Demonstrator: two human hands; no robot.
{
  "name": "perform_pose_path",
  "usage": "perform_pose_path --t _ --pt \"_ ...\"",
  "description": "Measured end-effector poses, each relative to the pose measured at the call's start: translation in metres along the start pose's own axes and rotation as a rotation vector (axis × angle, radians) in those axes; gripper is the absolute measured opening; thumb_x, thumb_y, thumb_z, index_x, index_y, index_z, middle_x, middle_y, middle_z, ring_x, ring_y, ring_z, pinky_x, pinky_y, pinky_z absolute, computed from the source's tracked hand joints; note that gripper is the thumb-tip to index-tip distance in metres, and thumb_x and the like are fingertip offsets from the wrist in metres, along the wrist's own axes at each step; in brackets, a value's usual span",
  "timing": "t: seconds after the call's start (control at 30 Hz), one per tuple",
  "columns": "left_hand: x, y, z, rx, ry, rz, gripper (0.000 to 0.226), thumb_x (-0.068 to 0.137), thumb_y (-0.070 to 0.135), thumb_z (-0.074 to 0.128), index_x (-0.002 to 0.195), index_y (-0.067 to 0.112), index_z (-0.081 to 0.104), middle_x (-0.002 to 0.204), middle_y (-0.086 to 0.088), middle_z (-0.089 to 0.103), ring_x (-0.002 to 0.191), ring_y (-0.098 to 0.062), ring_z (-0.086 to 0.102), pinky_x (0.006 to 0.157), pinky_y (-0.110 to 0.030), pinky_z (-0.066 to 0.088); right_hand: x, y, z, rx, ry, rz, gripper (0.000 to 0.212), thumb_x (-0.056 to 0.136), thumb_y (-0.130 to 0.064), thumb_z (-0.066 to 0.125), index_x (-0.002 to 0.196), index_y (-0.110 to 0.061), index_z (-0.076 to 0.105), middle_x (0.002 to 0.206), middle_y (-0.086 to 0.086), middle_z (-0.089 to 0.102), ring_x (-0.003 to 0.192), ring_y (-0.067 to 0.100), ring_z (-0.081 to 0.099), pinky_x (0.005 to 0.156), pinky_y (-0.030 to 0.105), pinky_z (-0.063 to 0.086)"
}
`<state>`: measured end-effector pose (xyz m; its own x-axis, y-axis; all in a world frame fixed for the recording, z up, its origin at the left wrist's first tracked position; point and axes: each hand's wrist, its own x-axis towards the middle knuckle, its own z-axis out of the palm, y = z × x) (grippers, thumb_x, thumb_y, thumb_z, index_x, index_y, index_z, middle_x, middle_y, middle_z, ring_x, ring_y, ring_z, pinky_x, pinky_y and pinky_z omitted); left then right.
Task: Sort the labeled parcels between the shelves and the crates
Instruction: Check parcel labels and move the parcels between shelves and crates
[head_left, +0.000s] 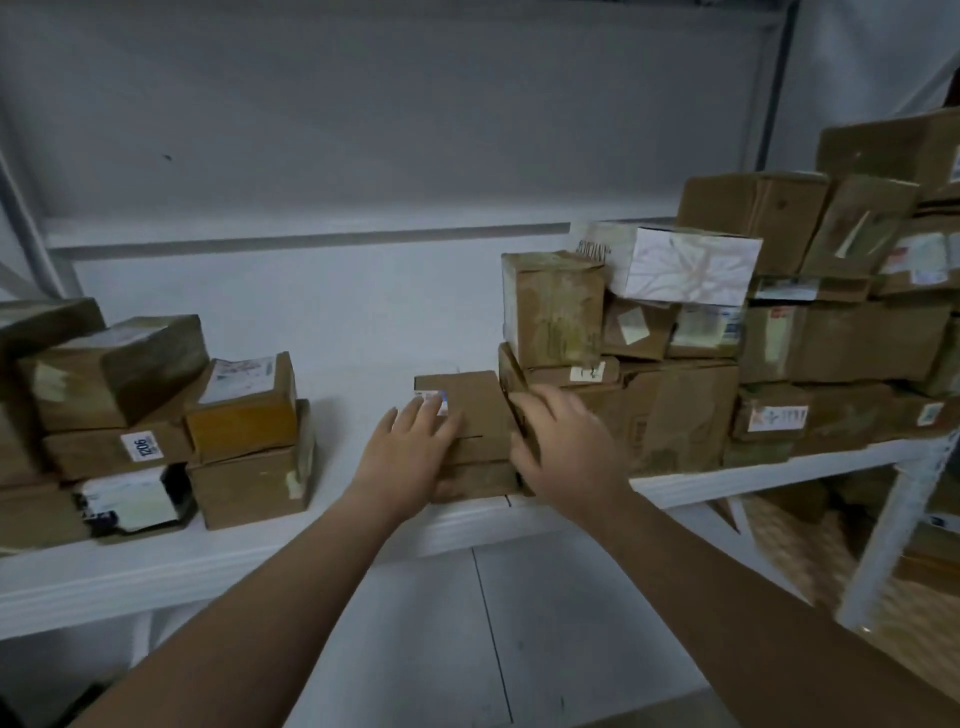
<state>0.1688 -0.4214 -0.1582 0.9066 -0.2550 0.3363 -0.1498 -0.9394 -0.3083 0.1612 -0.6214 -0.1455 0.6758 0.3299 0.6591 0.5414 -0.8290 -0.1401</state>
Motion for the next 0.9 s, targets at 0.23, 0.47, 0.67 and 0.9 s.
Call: perform_pose_path --t 0.23,0.47,0.67,0.9 --pt "0.005 -0.001 0.030 -0.108 0.069 0.002 0.060 0.084 0.008 0.059 0.140 0.012 0.038 0.140 -0.010 0.044 0.127 -0.029 0.041 0.097 -0.037 0.043 -0.004 0.000 0.053 0.133 -0.100 -0.001 0.042 0.088 -0.022 0.058 0.128 -0.010 0.058 0.126 0.005 0.059 0.116 0.025 0.052 0.084 0.039 0.051" --pt "-0.023 -0.025 -0.001 -0.123 0.550 0.156 0.038 0.073 0.004 0.072 0.110 0.000 0.064 0.095 -0.015 0.065 0.079 -0.034 0.060 0.065 -0.039 0.053 0.015 -0.016 0.048 -0.076 0.273 -0.242 0.038 0.071 -0.020 0.071 0.109 -0.013 0.068 0.103 0.005 0.066 0.095 0.025 0.060 0.088 0.039 0.043" --pt "-0.051 -0.059 -0.020 -0.090 0.606 0.179 0.033 0.083 0.017 0.056 0.114 0.010 0.059 0.103 -0.011 0.064 0.094 -0.028 0.055 0.079 -0.038 0.038 0.020 -0.028 0.052 0.041 0.407 -0.358 0.038 0.075 -0.015 0.054 0.110 -0.009 0.068 0.112 0.005 0.068 0.108 0.024 0.058 0.102 0.040 0.035" --pt "-0.053 -0.103 -0.023 -0.132 0.659 0.164 0.027 0.084 0.012 0.049 0.110 0.010 0.057 0.097 -0.018 0.064 0.087 -0.033 0.061 0.095 -0.048 0.040 0.015 -0.043 0.058 0.391 0.376 -0.118 0.060 0.067 0.020 0.057 0.120 -0.009 0.056 0.140 0.016 0.045 0.135 0.038 0.035 0.111 0.049 0.029"
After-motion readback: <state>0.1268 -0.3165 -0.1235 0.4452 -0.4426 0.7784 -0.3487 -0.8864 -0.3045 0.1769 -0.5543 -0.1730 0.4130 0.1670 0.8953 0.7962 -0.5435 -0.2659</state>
